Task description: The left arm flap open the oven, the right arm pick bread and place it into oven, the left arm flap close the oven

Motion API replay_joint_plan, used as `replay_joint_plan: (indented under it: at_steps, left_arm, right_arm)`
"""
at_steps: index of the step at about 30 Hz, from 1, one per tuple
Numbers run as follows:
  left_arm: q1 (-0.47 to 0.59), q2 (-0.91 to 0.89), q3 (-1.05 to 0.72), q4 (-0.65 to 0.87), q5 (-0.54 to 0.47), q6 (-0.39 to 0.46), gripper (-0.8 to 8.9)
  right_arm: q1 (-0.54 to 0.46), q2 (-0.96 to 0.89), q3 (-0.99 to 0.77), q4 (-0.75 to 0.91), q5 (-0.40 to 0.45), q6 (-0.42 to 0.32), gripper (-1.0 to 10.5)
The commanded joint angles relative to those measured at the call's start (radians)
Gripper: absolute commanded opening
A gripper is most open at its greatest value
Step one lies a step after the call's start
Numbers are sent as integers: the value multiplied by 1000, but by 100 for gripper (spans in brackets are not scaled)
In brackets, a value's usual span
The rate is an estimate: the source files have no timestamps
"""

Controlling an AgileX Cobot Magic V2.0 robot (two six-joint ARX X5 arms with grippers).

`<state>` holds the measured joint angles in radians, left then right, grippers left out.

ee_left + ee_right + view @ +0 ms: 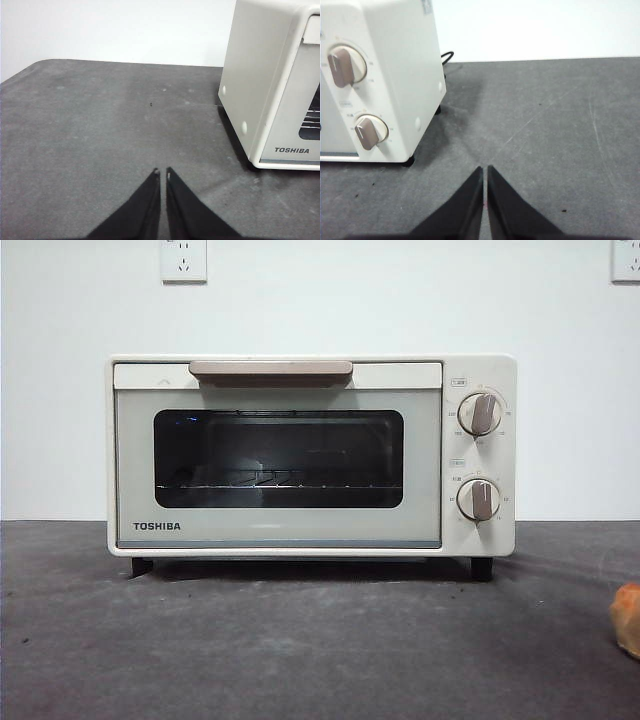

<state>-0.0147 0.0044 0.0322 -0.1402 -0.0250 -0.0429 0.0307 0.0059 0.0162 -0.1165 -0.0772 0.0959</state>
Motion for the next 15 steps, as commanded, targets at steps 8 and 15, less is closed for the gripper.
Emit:
replay_joint_plan:
  at_steps: [8,15]
  left_arm:
    - [0,1,-11,4,109,-343,17]
    - [-13,41,88,-8,238,-554,17]
  right_arm:
    - [0,-1,29,8,-39,283,9]
    - [0,61,202,-88,-83,454,9]
